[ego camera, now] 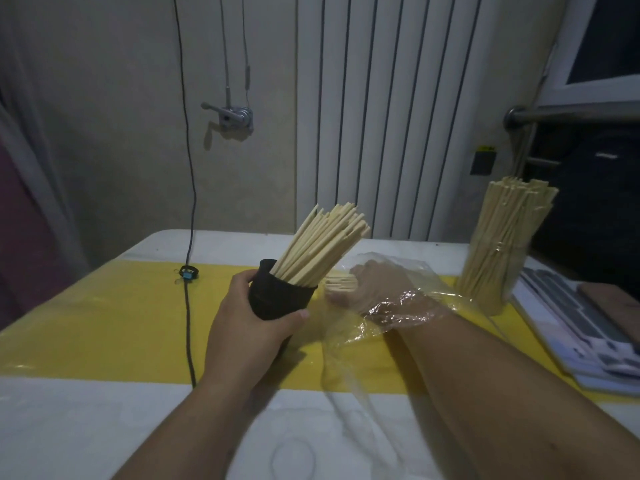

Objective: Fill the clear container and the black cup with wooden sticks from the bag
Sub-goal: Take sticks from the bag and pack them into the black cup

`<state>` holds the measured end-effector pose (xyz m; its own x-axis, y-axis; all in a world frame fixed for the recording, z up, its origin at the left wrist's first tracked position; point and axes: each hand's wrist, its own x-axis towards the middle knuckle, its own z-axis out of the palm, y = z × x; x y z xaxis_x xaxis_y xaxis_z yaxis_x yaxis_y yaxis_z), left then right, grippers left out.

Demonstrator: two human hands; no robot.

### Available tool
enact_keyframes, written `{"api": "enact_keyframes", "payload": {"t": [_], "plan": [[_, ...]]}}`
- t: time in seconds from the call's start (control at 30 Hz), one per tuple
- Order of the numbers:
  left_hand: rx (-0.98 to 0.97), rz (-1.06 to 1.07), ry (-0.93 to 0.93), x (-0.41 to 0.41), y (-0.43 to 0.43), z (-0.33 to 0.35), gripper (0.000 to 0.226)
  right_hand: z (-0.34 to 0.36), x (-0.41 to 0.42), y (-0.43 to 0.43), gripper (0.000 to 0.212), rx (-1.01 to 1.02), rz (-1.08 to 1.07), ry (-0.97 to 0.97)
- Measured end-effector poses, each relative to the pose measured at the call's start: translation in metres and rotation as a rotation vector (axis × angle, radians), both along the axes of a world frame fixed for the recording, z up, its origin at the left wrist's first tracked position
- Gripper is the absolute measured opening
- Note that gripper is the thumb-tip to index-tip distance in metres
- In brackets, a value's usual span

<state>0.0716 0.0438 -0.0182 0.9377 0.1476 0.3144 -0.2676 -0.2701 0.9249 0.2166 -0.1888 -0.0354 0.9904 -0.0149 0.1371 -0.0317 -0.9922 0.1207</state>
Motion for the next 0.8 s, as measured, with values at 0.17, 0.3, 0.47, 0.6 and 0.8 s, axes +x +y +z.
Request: {"api": "enact_keyframes", "payload": {"t": [0.17,0.3,0.47,0.6,0.8], "plan": [[0.006,0.009,-0.008,0.0,0.001,-0.001,0.069,-0.014,0.002,-0.002,0.064,-0.124,-0.024,-0.101],[0.002,0.001,-0.012,-0.001,0.0,0.0,0.07,-0.012,-0.004,-0.008,0.068,-0.037,0.025,-0.08],[0.006,-0.002,-0.015,0.0,0.001,-0.001,0.071,-0.019,-0.016,-0.005,0.033,-0.062,0.038,-0.18],[0.017,-0.004,-0.013,0.001,0.001,-0.002,0.072,-0.014,-0.043,-0.003,0.05,0.002,0.077,-0.063],[0.042,0.003,-0.019,-0.002,0.001,0.0,0.074,0.004,-0.102,0.01,0.091,0.054,0.09,-0.003]]}}
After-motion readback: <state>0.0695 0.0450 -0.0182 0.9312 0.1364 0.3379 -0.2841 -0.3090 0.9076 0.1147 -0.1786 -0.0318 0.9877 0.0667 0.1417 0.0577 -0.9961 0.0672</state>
